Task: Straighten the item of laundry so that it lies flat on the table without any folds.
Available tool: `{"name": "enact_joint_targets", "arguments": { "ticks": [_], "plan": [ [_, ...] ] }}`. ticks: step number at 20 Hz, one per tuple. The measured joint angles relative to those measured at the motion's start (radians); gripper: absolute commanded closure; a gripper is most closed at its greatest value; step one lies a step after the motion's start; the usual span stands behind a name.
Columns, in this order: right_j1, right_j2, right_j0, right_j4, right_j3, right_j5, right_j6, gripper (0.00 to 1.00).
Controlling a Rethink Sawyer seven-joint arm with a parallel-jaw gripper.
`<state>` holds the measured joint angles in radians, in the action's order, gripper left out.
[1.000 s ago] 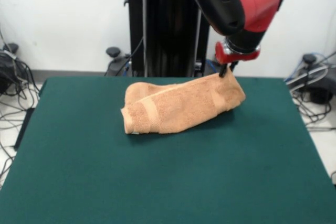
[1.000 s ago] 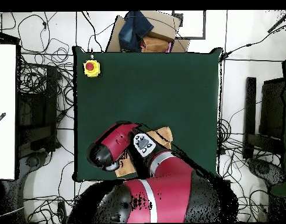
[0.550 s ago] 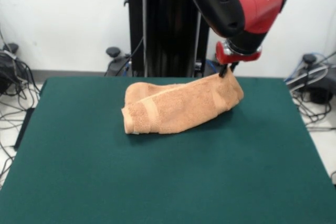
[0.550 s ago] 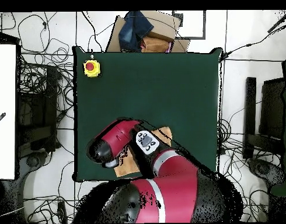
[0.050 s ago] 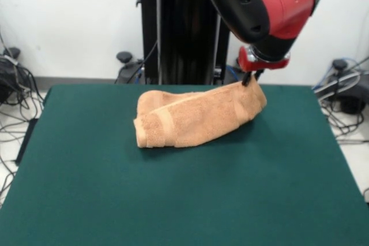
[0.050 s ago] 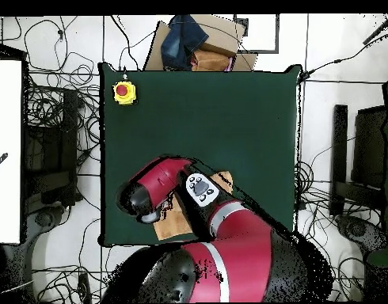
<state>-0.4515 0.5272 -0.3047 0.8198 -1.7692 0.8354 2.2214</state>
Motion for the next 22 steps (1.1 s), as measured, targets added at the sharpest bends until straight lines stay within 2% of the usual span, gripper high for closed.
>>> {"name": "enact_joint_targets", "arguments": {
  "ticks": [14,22],
  "plan": [
    [0.001,0.041,-0.002,-0.043,0.100,0.172,0.000,1.00],
    [0.001,0.057,-0.004,-0.043,0.124,0.188,0.000,1.00]
  ]
}}
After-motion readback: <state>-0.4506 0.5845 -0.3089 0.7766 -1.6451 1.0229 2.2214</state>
